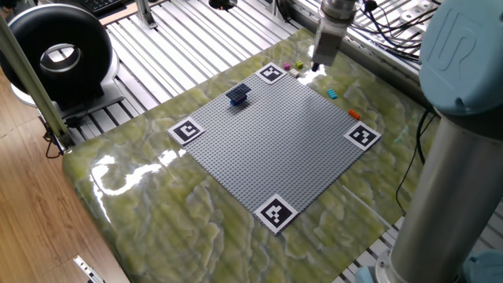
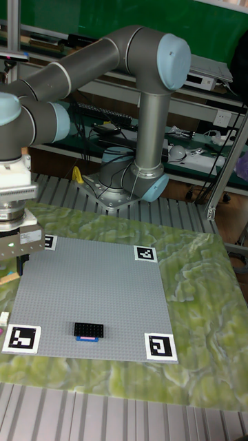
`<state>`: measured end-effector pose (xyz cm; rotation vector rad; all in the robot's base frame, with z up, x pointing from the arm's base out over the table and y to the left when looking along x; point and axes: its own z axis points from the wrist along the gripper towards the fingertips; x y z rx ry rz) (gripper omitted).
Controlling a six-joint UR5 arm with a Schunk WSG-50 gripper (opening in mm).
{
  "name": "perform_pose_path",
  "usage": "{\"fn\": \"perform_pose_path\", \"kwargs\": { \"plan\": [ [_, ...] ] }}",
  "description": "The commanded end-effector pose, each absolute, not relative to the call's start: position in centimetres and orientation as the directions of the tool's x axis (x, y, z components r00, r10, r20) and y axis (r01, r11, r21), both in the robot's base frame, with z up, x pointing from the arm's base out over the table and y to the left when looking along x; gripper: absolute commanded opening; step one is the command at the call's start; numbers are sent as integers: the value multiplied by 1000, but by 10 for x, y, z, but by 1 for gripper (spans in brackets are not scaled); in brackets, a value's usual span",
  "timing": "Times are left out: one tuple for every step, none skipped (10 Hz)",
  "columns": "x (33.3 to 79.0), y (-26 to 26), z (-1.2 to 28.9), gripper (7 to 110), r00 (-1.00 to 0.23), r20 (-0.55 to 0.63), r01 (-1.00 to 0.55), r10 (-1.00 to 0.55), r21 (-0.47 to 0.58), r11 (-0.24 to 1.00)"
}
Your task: Stack small Lego blocks one on top of the other
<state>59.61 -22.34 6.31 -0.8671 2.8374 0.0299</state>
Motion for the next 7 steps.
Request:
{"fn": "perform_pose_path", "kwargs": {
  "plan": [
    [626,-230,90,7,-855,-251,-457,-454,-49,888],
    [630,-232,95,7,-861,-260,-440,-436,-47,897],
    [633,-232,98,7,-866,-273,-426,-419,-38,904],
    [637,-236,101,7,-866,-282,-421,-414,-40,906],
    [641,-241,105,7,-864,-288,-418,-413,-47,907],
    [644,-248,109,7,-863,-289,-418,-415,-55,907],
    [646,-254,113,7,-860,-292,-421,-418,-56,905]
  ]
}}
